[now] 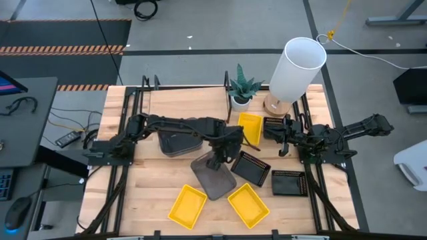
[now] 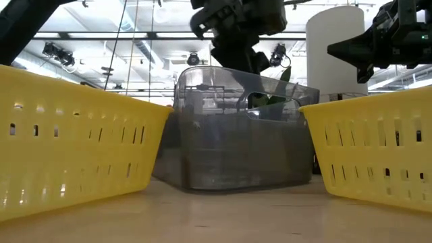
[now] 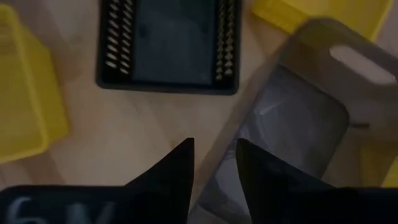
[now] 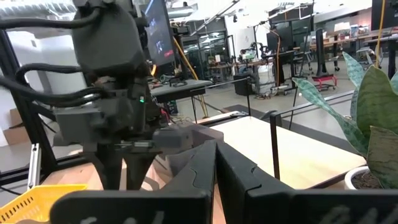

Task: Stack baskets on shelf by color
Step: Stack the bottom gray bin on the top gray bin

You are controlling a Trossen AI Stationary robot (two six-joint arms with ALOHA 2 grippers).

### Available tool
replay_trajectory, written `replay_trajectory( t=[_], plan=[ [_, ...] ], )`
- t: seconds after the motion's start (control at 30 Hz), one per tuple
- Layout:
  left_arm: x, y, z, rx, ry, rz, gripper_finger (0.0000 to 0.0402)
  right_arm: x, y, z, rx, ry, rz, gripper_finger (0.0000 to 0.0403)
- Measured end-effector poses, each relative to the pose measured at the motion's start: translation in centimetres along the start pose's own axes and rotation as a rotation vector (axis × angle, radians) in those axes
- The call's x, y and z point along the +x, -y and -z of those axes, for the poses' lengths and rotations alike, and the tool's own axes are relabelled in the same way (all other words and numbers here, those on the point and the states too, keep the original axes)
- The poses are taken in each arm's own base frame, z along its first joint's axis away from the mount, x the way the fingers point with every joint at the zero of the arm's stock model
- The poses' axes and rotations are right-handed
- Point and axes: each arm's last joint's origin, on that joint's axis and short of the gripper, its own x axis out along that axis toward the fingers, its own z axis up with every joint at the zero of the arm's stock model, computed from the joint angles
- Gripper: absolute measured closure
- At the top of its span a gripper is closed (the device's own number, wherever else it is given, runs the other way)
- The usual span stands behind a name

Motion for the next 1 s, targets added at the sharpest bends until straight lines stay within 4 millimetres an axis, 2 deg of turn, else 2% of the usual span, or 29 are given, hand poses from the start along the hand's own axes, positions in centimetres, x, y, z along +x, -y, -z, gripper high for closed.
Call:
replay_trajectory(
  t=[0.57,1.0],
  plan=[
    [5.4,-0.2,1.4,0.064,-0.175,0.039,0.0276,0.0,0.0,0.0,-0.002,-0.002,0.001,0.0384],
    [5.6,-0.2,1.8,0.056,-0.218,0.026,0.0277,0.0,0.0,0.0,0.000,-0.001,0.000,0.0384]
  ],
)
